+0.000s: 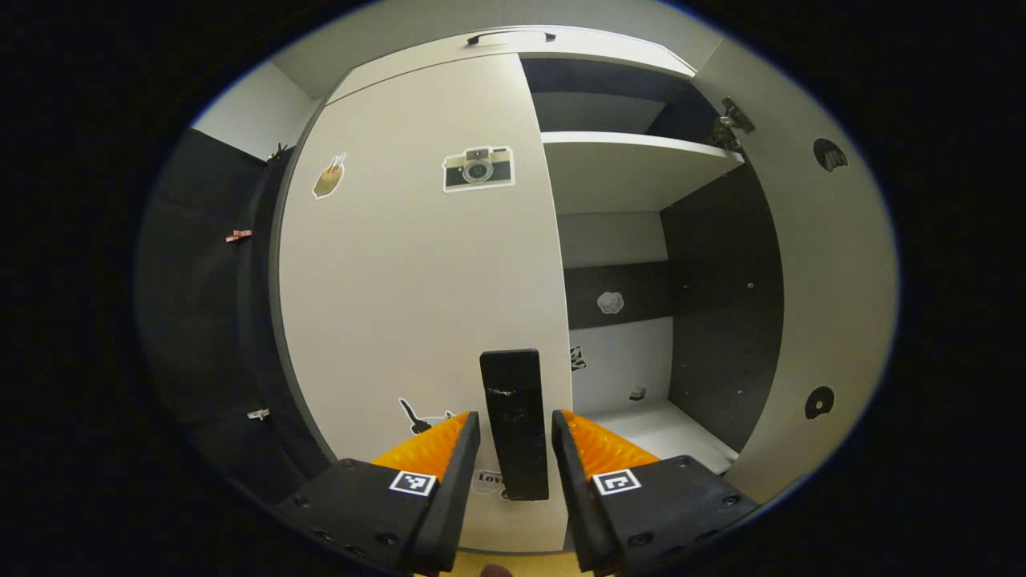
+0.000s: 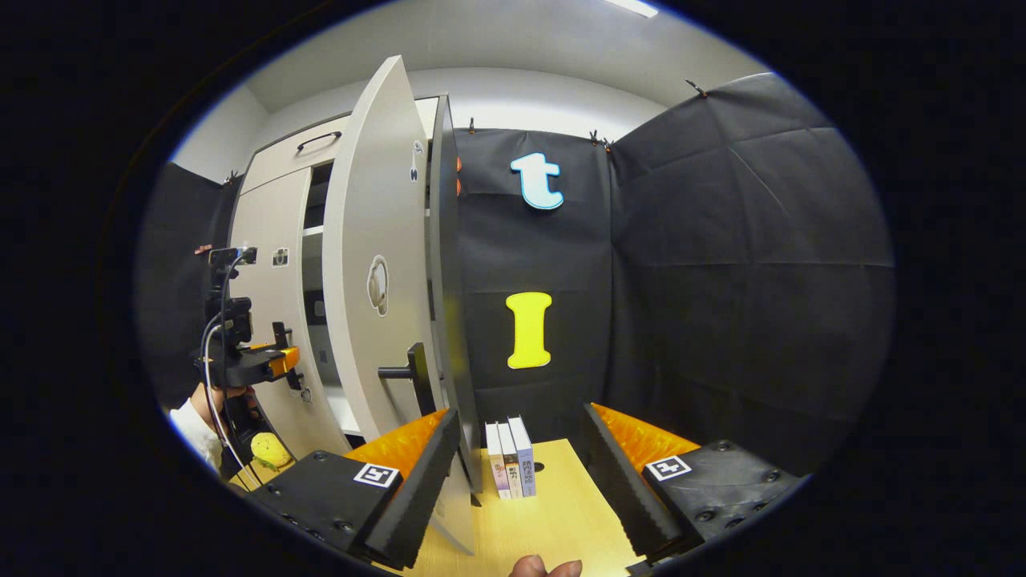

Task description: Open the right door of the double-door shoe cabinet with the right hand, and open the left door with the left hand.

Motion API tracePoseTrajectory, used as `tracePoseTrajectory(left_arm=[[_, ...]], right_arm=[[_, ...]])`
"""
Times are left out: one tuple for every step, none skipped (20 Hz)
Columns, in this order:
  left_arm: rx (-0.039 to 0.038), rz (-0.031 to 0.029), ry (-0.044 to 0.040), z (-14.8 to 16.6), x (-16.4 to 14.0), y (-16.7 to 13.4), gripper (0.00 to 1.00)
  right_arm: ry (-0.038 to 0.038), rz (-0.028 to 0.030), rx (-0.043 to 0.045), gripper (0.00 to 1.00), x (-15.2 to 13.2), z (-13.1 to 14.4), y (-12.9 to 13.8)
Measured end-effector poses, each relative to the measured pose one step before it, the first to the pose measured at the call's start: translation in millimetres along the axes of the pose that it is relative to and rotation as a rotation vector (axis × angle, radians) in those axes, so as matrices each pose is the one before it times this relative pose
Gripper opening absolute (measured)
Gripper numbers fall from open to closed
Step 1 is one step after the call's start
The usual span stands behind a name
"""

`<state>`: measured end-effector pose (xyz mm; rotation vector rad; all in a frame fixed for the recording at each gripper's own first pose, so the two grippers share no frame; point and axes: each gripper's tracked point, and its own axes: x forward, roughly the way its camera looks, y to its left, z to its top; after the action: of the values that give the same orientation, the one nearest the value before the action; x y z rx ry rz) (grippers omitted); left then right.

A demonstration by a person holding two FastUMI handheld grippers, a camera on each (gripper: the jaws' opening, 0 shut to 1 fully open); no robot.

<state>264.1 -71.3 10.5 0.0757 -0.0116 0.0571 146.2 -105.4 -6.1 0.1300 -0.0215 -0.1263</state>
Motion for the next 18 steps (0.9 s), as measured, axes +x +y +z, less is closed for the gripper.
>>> tracePoseTrajectory(left_arm=[[-0.00686,-0.01055,0.00135,-1.13,3.56,-2.38,0.48],[-0.00621,-0.00389,-0.00109,0.01,2.55,-1.35,0.47],[-0.00416,0.00125,0.00181,-0.24,2.79,-1.25,0.42],[-0.00351,0.00426,-0.00748,0.42,-0.50,0.67,0.39],[-0.00805,0.00187,-0.00008,-0.91,0.11,-0.46,0.37],[-0.01309,-0.00168,-0.00755,0.47,-0.15,1.06,0.36],[-0.01755,-0.00208,0.00231,-0.41,0.47,-0.12,0.36],[-0.01941,0.00236,0.00642,-2.93,0.99,-0.04,0.35],[-0.00500,0.00716,0.03127,-6.48,-0.78,-0.04,0.35],[0.01380,-0.00308,-0.00281,1.64,-0.14,-0.18,0.36],[0.00711,0.00112,0.01520,-1.25,-1.13,-0.05,0.34],[-0.00789,-0.00104,-0.00311,0.69,0.77,0.25,0.31],[-0.00842,-0.00754,0.00128,-0.25,-0.60,0.36,0.26],[-0.00469,-0.01333,0.00186,-0.28,-2.00,0.36,0.24],[-0.00122,-0.01328,0.00232,-0.51,-3.00,0.23,0.22],[-0.00264,-0.01200,0.00046,-0.30,-2.17,0.61,0.22],[-0.00017,-0.01095,-0.00400,0.39,-3.03,0.76,0.22],[-0.00046,-0.00986,-0.00022,-0.74,-1.44,1.73,0.22]], right_arm=[[-0.00212,-0.00053,0.00208,0.95,0.24,0.75,-0.81],[-0.00216,-0.00371,-0.00117,0.95,0.10,0.58,-1.75],[-0.00266,-0.00325,-0.00330,0.95,0.83,0.34,-1.07],[-0.00112,-0.00303,-0.00402,0.95,-0.59,-0.16,-1.53],[-0.00290,-0.00469,-0.00330,0.95,-1.33,0.74,-1.23],[-0.00340,-0.00370,0.00072,0.95,-1.21,0.83,-0.98],[-0.00277,-0.00173,0.00049,0.95,0.36,0.71,0.59],[-0.00171,-0.00164,-0.00039,0.95,-1.64,0.90,0.00],[-0.00509,0.00006,-0.00203,0.95,-2.43,2.05,1.01],[-0.00640,-0.00132,-0.00240,0.95,-3.30,1.74,0.59],[-0.00260,0.00196,-0.00378,0.95,-1.67,1.17,2.53],[-0.00152,0.00178,-0.00394,0.95,-2.32,1.10,1.75],[-0.00383,-0.00027,-0.00238,0.95,-3.05,1.94,1.60],[-0.00335,0.00042,-0.00155,0.95,-4.57,1.32,2.04],[-0.00208,0.00031,-0.00097,0.95,-3.82,0.69,3.11],[-0.00218,0.00105,0.00017,0.95,-4.04,0.51,2.65],[-0.00185,0.00003,-0.00034,0.95,-2.45,0.88,3.30],[-0.00315,-0.00050,-0.00076,0.95,-3.83,1.11,2.55]])
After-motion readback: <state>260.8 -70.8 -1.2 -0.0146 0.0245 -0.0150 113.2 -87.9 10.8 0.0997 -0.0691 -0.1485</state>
